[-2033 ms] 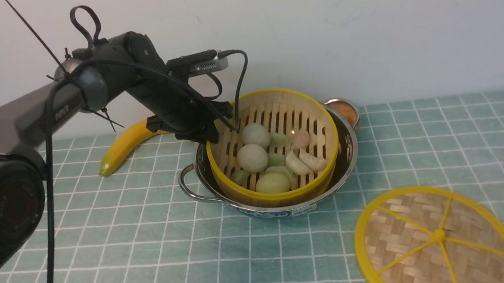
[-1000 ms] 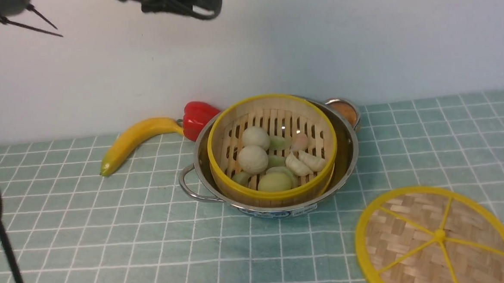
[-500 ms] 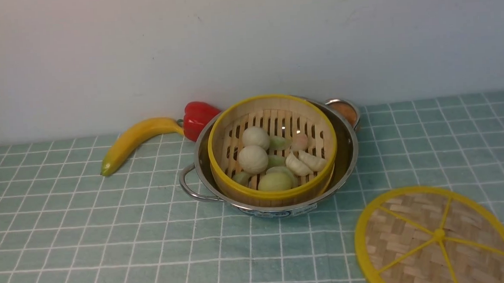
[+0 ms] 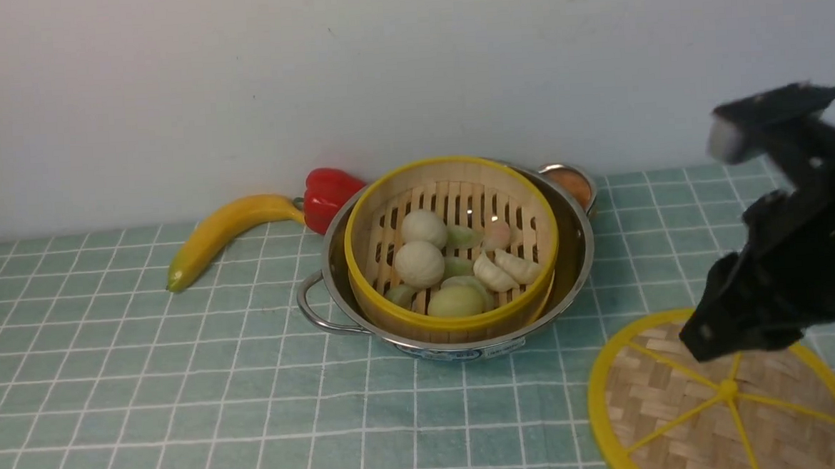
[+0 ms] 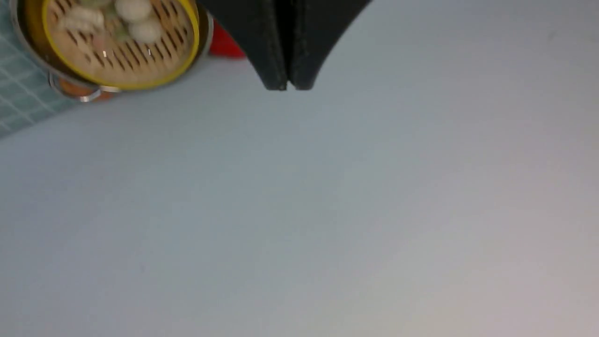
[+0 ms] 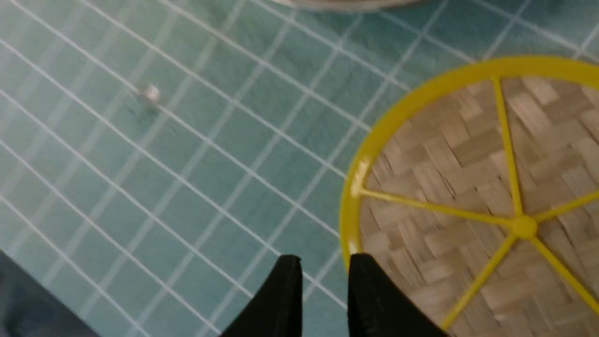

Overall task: Place the steamer in the pot on the blue tablecloth, and put the lid on the steamer.
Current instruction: 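Move the gripper down to the bamboo steamer lid and grasp its center knob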

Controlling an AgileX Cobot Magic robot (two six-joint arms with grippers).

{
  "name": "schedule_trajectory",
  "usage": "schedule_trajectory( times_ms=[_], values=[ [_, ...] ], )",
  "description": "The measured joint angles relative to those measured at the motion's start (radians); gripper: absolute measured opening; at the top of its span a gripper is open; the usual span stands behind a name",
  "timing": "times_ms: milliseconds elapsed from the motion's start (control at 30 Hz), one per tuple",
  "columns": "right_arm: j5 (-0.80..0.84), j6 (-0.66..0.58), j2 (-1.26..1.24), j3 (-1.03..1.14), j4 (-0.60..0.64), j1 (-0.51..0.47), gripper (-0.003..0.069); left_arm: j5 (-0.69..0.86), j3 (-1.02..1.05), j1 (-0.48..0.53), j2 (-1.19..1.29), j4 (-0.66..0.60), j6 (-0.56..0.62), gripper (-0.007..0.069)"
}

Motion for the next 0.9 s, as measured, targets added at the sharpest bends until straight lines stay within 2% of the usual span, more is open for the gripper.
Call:
schedule_trajectory(
  times_ms=[33,100,167,233,333,467,700,900],
  values=[
    [0.000,0.096,0.033,0.000,-0.160,0.057,0.0165,-0.002,0.131,0.000,-0.074,0.002,0.000,-0.0023],
    [-0.006,0.226,0.067,0.000,-0.316,0.078,0.0174,-0.041,0.270,0.000,-0.153,0.003,0.000,-0.0023],
    [-0.014,0.302,0.092,0.000,-0.414,0.072,0.0192,-0.116,0.394,0.000,-0.223,0.000,0.000,-0.0023],
    [-0.024,0.330,0.110,0.000,-0.447,0.055,0.0211,-0.184,0.482,0.000,-0.278,-0.012,0.000,-0.0023],
    [-0.049,0.325,0.134,-0.001,-0.428,0.015,0.0253,-0.278,0.615,0.000,-0.345,-0.039,0.000,-0.0021],
    [-0.111,0.242,0.160,-0.001,-0.306,-0.039,0.0300,-0.373,0.757,0.000,-0.402,-0.076,0.000,-0.0019],
    [-0.148,0.198,0.235,-0.002,-0.260,-0.059,0.0314,-0.455,0.898,0.000,-0.417,-0.116,0.001,-0.0019],
    [-0.156,0.197,0.331,-0.002,-0.260,-0.059,0.0316,-0.473,0.912,0.000,-0.417,-0.117,0.001,-0.0018]
  ],
)
